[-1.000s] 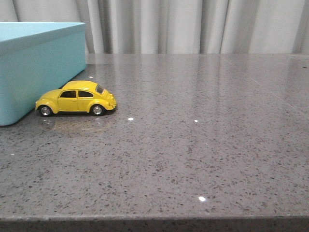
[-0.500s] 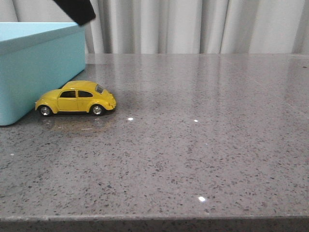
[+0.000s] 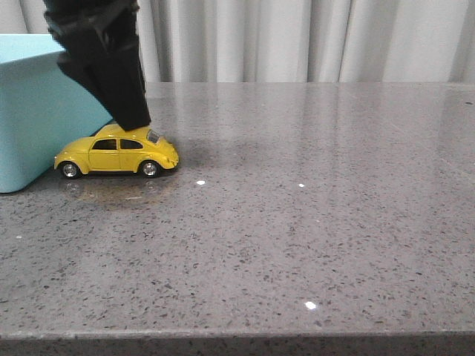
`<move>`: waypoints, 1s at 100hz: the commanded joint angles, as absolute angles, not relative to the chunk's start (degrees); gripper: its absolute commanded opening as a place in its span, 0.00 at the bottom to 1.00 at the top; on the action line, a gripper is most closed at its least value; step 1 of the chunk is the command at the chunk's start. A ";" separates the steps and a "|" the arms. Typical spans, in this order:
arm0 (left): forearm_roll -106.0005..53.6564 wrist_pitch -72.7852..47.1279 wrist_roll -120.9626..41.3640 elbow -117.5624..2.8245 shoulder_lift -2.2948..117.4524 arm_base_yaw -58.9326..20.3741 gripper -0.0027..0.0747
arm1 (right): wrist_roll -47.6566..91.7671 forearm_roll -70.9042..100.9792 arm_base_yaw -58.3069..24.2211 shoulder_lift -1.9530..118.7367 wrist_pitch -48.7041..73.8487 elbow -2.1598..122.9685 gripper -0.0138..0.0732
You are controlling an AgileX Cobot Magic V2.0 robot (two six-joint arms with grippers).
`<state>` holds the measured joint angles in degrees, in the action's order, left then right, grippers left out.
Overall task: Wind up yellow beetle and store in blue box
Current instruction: 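Lower the left gripper onto the yellow car and close on it, then lift the car with the left gripper and lower it into the blue box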
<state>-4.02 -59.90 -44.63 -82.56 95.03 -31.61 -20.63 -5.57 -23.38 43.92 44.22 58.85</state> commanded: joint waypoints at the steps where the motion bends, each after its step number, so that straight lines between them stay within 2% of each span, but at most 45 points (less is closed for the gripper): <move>1: -4.58 -58.69 -44.77 -84.40 93.90 -32.11 0.68 | -19.98 -5.95 -23.33 43.62 40.05 60.30 0.52; 43: -4.58 -59.97 -44.77 -84.40 97.53 -32.11 0.66 | -19.98 -5.95 -23.33 43.62 40.05 60.30 0.52; 53: -4.58 -60.25 -44.77 -84.42 97.53 -32.11 0.57 | -19.98 -5.95 -23.33 43.62 40.05 60.30 0.52; 65: -4.58 -60.46 -44.77 -84.42 97.53 -32.11 0.39 | -19.98 -5.95 -23.33 43.62 40.05 60.30 0.52; 79: -4.58 -60.46 -44.77 -85.21 97.53 -32.11 0.23 | -19.98 -5.95 -23.33 43.62 40.05 60.30 0.52; 87: -4.87 -60.46 -44.77 -87.04 97.53 -32.14 0.19 | -19.98 -5.95 -23.33 43.62 40.05 60.30 0.52; 100: -5.10 -61.91 -44.77 -93.34 97.53 -33.41 0.18 | -19.98 -5.95 -23.33 43.62 40.05 60.30 0.52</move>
